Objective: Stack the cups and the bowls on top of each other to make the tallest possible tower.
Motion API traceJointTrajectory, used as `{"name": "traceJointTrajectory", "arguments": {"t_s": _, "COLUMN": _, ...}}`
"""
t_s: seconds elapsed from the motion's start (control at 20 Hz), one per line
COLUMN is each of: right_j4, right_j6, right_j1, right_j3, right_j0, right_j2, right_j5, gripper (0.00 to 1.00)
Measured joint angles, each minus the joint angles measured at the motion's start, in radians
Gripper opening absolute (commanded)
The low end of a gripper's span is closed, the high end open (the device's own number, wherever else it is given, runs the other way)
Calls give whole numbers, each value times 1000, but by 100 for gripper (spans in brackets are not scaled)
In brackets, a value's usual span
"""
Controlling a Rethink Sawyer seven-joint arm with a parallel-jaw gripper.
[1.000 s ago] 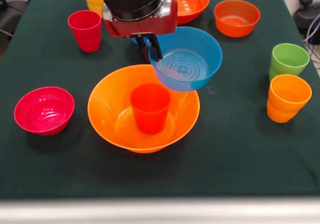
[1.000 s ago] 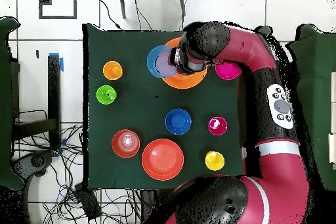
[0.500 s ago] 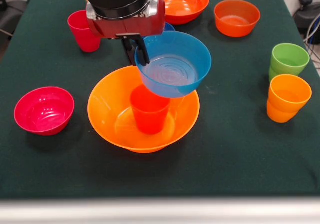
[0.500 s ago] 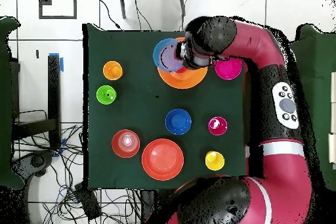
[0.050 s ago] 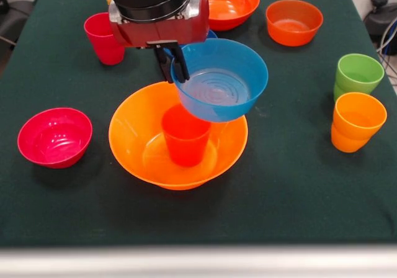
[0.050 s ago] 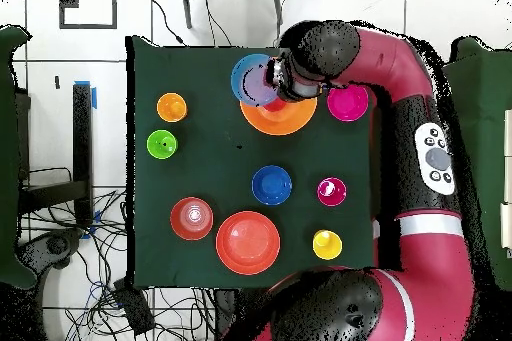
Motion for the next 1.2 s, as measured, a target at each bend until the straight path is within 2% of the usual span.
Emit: {"name": "traceJointTrajectory", "arguments": {"t_s": 1.2, "right_j4": -21, "right_j6": -33, "right_j1": -1, "right_j3": -9, "right_j0": -11, "right_j2": 15, "right_j5": 0, "gripper": 0}}
